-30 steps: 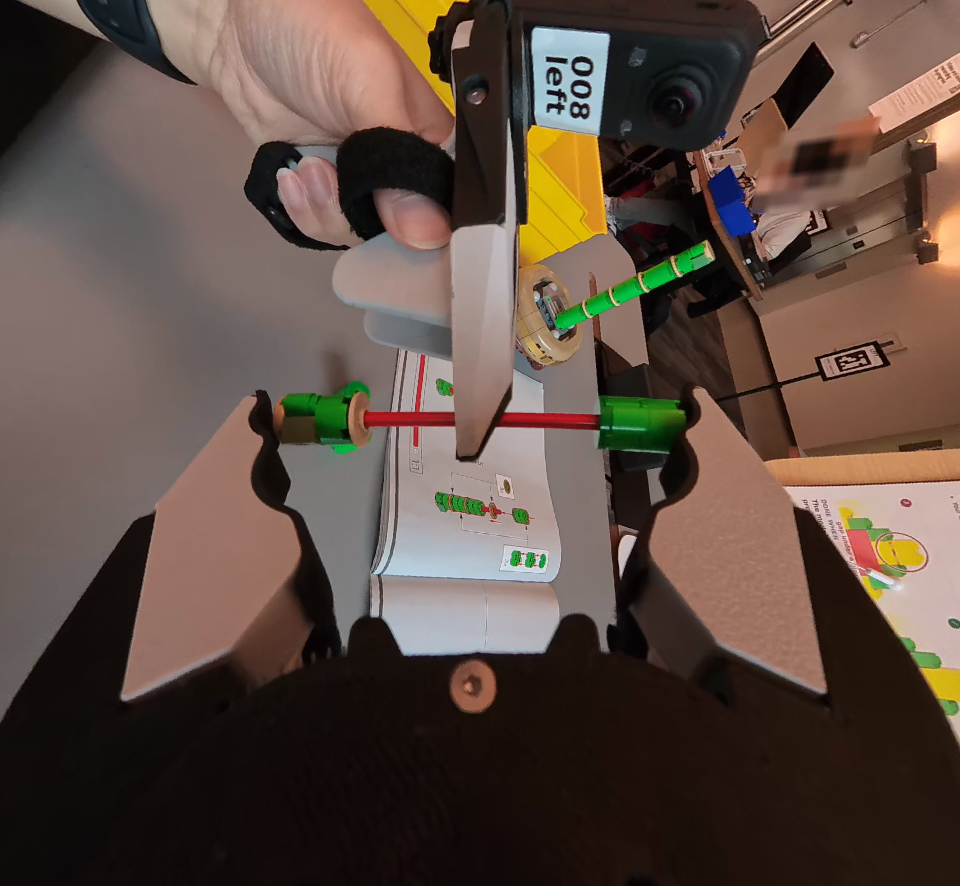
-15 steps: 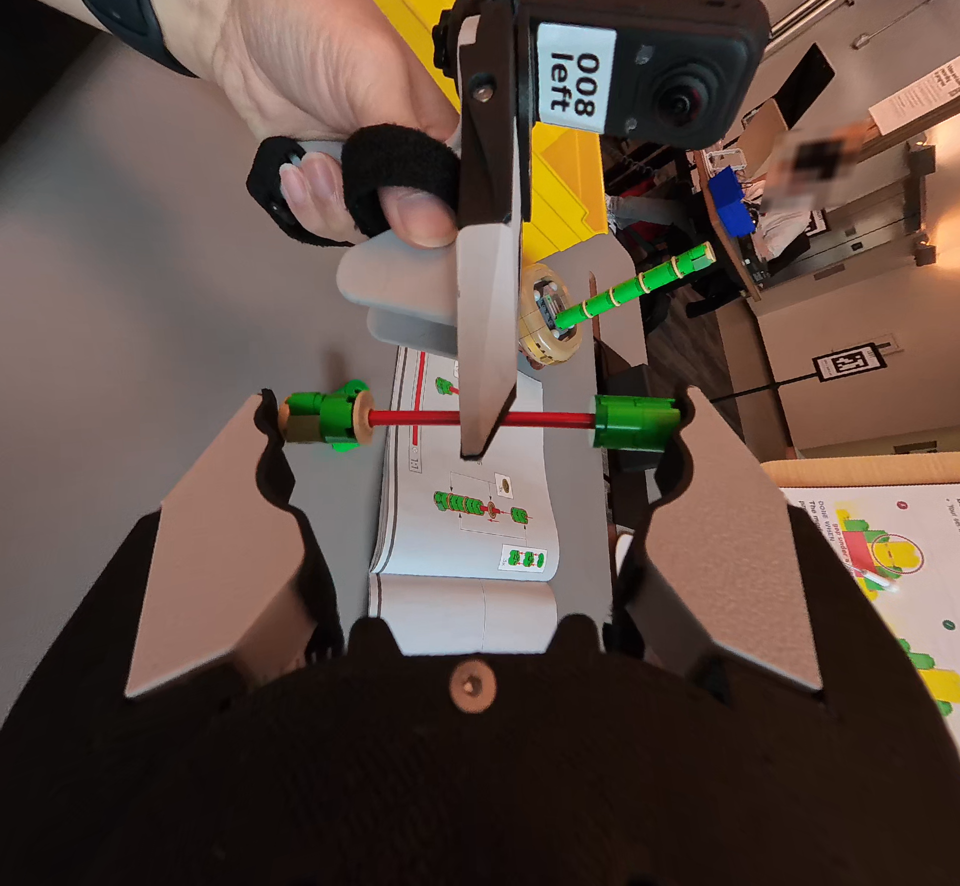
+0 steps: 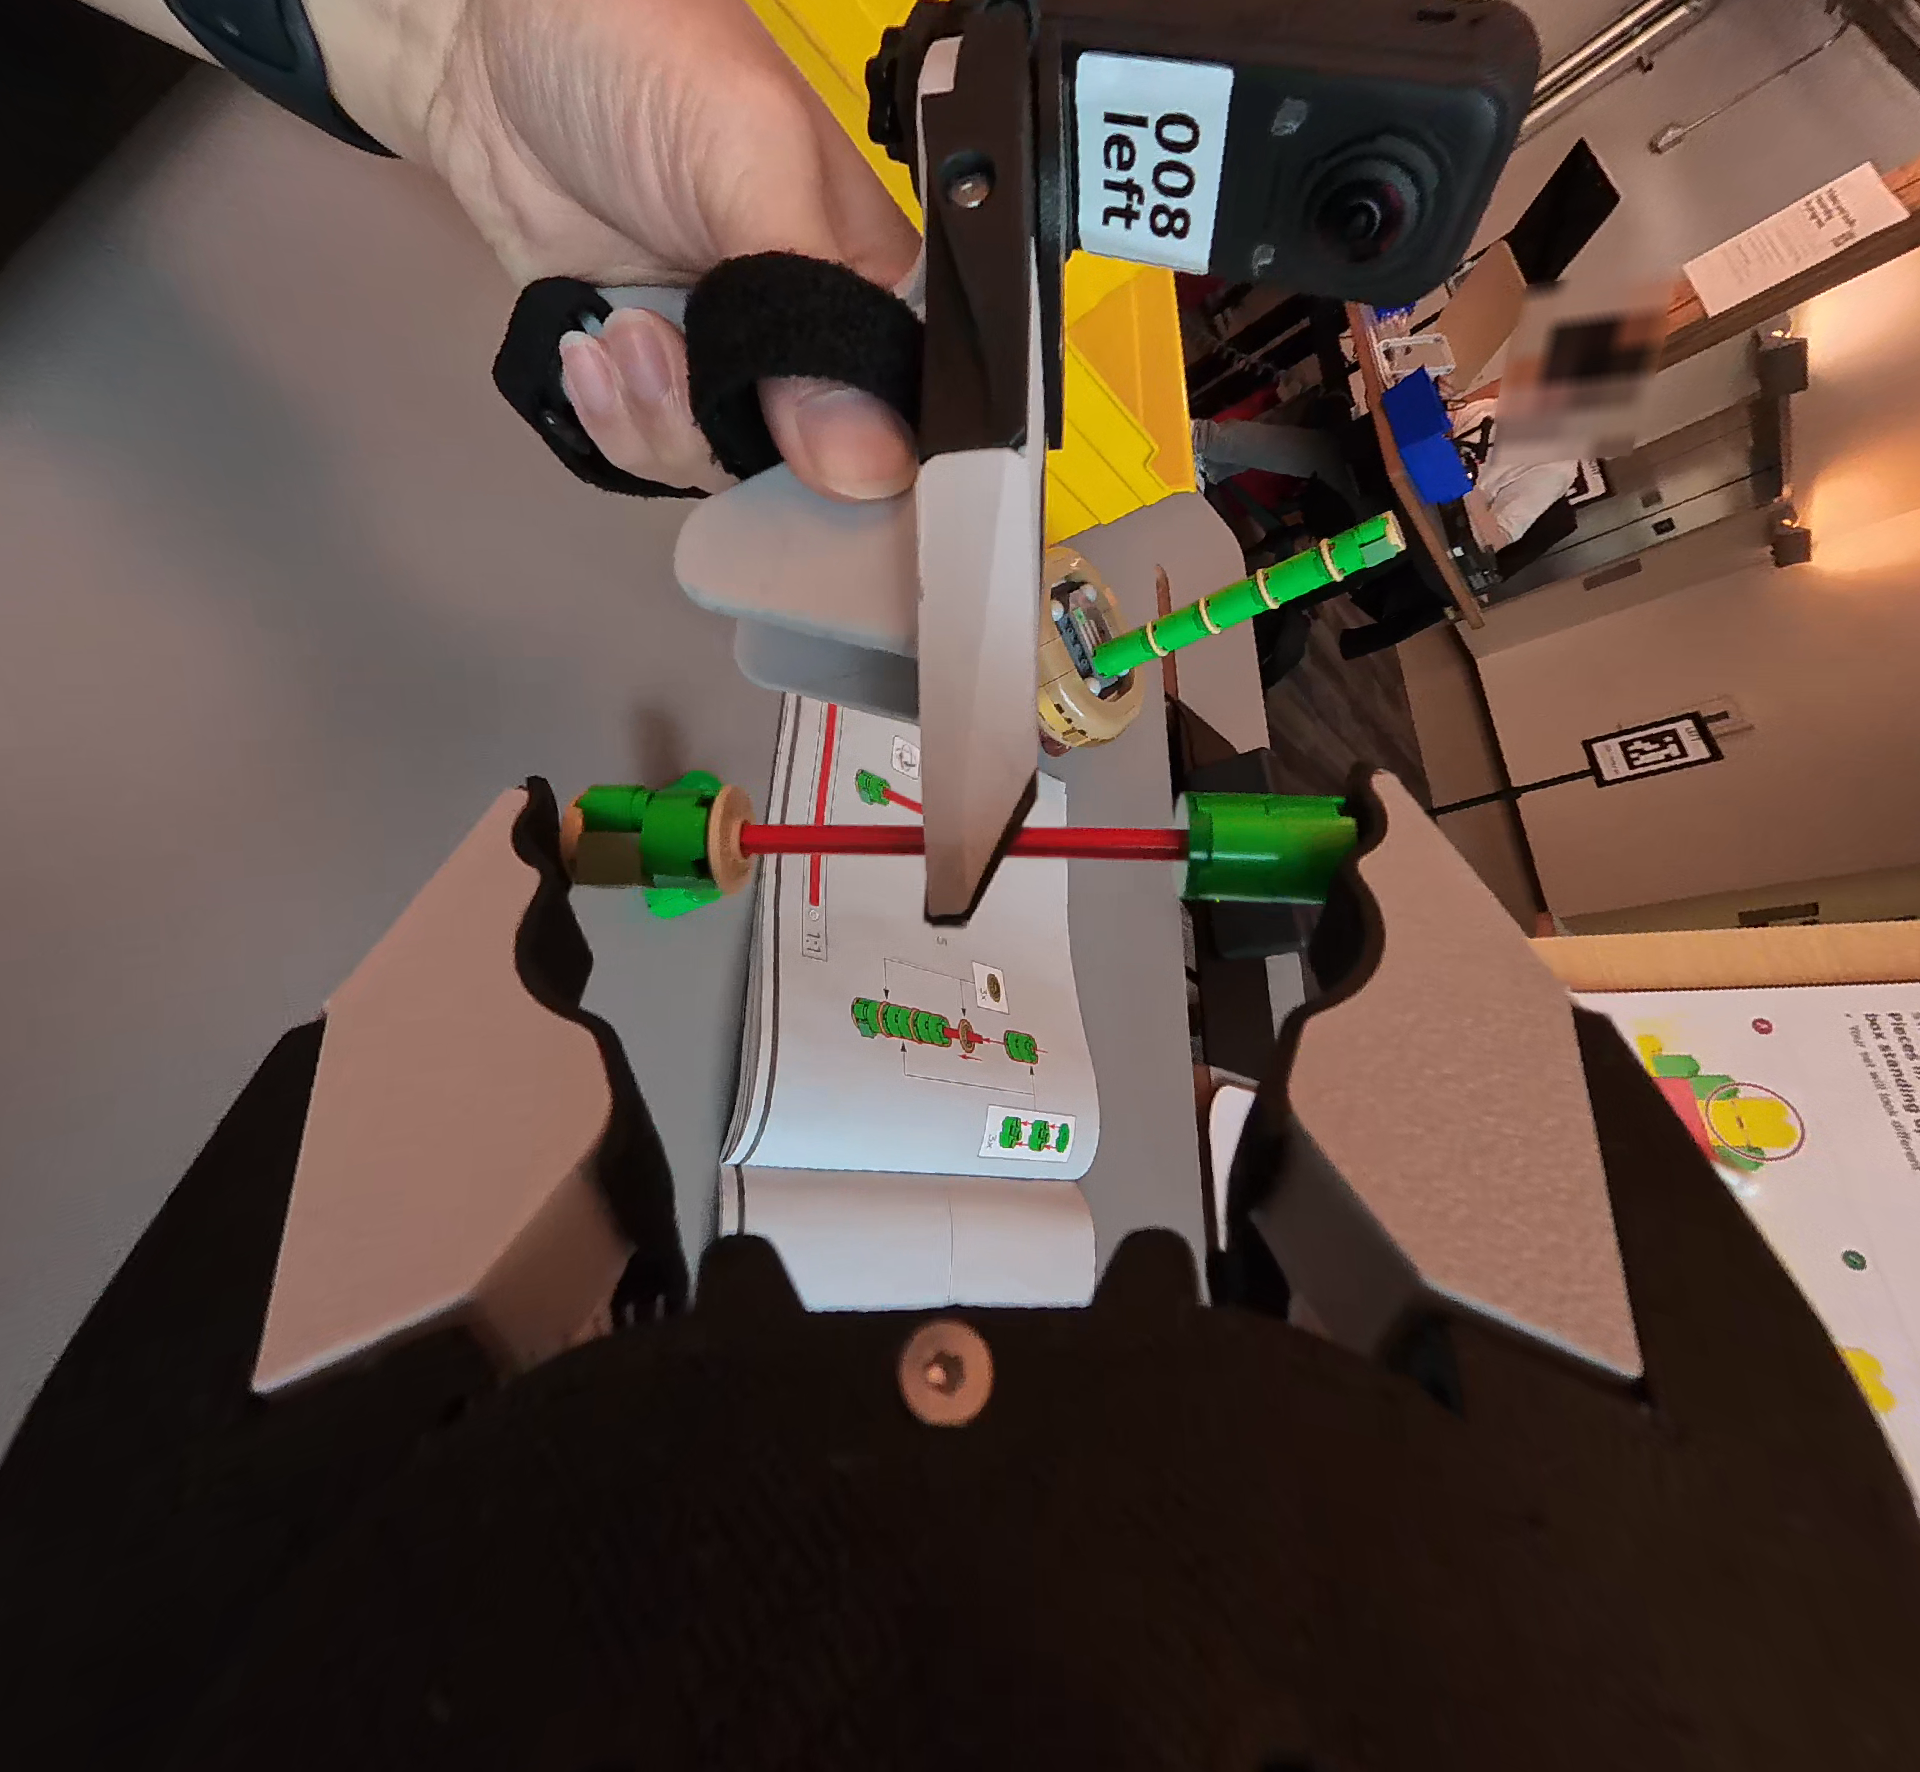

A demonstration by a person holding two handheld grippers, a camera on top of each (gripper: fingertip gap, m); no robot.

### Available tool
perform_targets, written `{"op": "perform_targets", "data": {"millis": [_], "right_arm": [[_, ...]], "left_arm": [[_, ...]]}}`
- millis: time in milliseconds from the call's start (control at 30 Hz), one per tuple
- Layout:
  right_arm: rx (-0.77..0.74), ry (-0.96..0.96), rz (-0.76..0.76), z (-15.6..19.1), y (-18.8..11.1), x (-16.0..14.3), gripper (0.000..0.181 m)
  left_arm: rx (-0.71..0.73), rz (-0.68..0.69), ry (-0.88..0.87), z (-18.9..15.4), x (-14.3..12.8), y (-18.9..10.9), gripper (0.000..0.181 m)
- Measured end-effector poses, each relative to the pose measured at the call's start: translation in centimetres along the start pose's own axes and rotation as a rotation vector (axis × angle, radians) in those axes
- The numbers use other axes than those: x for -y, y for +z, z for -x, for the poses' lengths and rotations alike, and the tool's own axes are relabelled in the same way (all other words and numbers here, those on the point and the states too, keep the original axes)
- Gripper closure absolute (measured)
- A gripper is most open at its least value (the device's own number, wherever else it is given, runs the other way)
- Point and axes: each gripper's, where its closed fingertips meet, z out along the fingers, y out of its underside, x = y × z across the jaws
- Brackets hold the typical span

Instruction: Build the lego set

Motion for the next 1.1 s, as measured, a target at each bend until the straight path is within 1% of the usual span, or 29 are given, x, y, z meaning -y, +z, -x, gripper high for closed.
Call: {"op": "perform_targets", "data": {"millis": [133, 400, 600, 833, 933, 967, 1000, 1100], "right_arm": [[0.004, -0.012, 0.004, 0.0, -0.2, 0.2, 0.044], [0.012, 0.006, 0.004, 0.1, 0.0, 0.0, 0.042], [0.012, -0.010, -0.004, 0.0, -0.3, 0.2, 0.045], [0.027, -0.023, 0.027, 0.3, 0.0, -0.4, 0.044], [-0.039, -0.019, -0.015, -0.5, 0.2, 0.2, 0.043], [-0.082, -0.037, -0.035, -1.0, 0.1, 0.4, 0.040], [-0.145, -0.048, -0.043, -1.9, 0.0, 0.6, 0.031], [-0.243, -0.054, -0.088, -3.5, -1.0, 1.3, 0.031]], "left_arm": [[-0.007, -0.010, 0.001, -0.2, 0.2, -0.1, 0.179], [-0.004, -0.006, 0.001, -0.1, 0.1, 0.0, 0.179], [-0.004, -0.010, 0.004, -0.1, 0.2, -0.1, 0.180], [0.016, 0.001, 0.011, 0.2, -0.1, 0.0, 0.180], [0.040, -0.019, 0.066, 0.1, 0.4, -0.1, 0.179], [0.048, -0.027, 0.098, -0.1, 0.7, -0.3, 0.179], [0.062, -0.037, 0.133, -0.2, 0.9, -0.4, 0.180], [0.085, -0.103, 0.296, -1.5, 2.2, -0.9, 0.180]]}}
